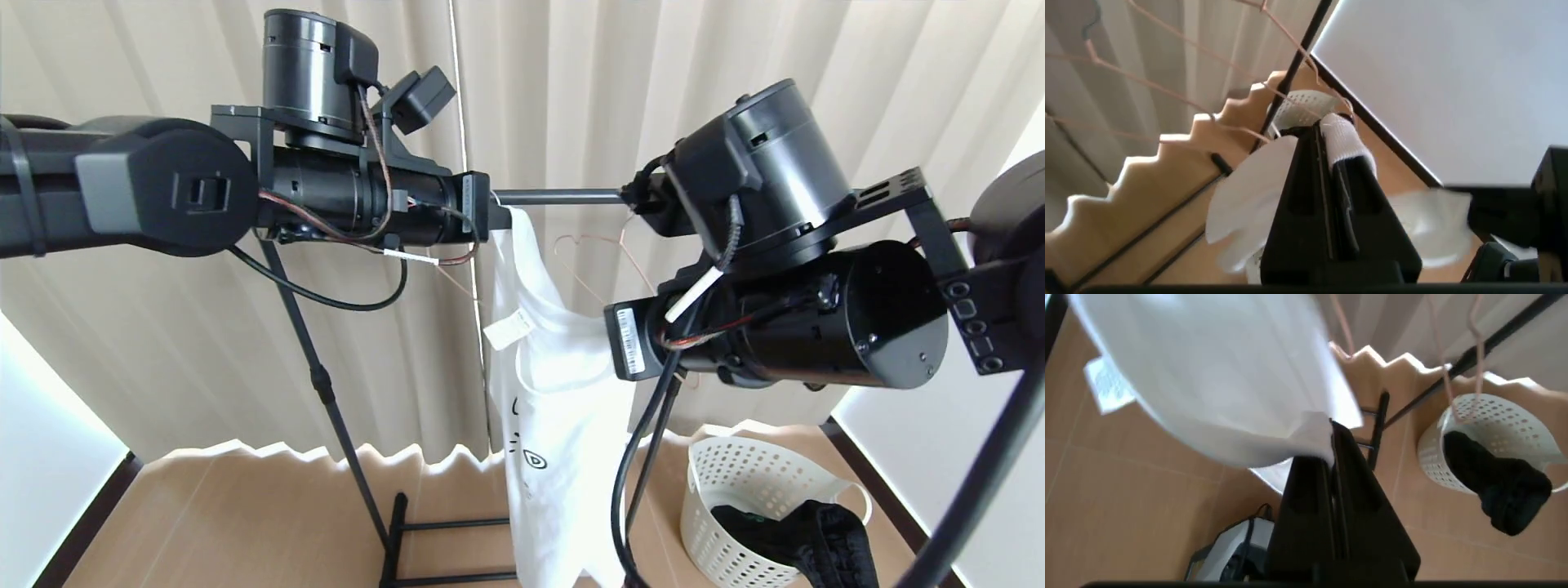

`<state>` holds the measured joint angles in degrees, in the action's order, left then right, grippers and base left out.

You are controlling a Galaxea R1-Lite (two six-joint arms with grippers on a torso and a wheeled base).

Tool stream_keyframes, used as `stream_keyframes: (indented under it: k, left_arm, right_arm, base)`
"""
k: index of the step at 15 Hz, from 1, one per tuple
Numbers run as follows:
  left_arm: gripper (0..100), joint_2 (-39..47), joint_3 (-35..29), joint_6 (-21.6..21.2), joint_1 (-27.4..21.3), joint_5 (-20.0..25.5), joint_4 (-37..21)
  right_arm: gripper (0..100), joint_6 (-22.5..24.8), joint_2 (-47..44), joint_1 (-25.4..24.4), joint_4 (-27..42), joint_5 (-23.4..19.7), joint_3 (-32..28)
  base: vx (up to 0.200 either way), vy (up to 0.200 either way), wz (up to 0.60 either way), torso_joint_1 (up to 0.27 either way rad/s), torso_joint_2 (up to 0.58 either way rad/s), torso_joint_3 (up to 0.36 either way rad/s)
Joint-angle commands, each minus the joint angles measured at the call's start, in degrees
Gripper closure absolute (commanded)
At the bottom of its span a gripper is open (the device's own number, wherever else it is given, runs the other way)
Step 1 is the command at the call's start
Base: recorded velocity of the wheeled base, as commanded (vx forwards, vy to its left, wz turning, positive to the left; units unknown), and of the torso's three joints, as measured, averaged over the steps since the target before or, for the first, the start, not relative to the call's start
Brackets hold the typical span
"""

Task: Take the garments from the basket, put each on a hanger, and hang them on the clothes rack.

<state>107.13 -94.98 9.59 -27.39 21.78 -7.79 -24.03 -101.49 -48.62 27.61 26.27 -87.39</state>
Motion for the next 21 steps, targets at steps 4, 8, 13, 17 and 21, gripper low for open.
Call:
stream_keyframes:
  k: [4, 8, 13, 17, 21]
  left_arm:
    - [100, -7.5, 4.4, -4.9, 0.0, -5.9, -12.4]
    - [100, -11.7, 17.3, -5.4, -6.9, -11.8, -13.0]
    - [100, -10.8, 21.9, 0.0, -17.4, -12.1, -10.5]
    - [100, -8.7, 22.0, 7.1, -21.3, -12.3, -3.6]
    - [100, -8.7, 22.3, 7.9, -21.3, -13.9, -2.2]
  right_arm:
    - [100, -0.1, -3.7, 5.5, -10.7, 1.2, -0.7]
    - [100, -3.5, -9.9, 5.9, -23.7, 2.9, -0.9]
    - [100, -10.2, -12.9, 5.7, -30.2, 2.8, -3.9]
    - [100, -12.9, -12.7, 5.6, -31.6, 2.1, -4.0]
    - [100, -13.1, -12.4, 5.6, -31.6, 1.6, -4.0]
  base:
    - [0.000, 0.000, 0.00, 0.000, 0.00, 0.000]
    - [0.000, 0.000, 0.00, 0.000, 0.00, 0.000]
    - [0.000, 0.000, 0.00, 0.000, 0.00, 0.000]
    - [0.000, 0.000, 0.00, 0.000, 0.00, 0.000]
    - [0.000, 0.000, 0.00, 0.000, 0.00, 0.000]
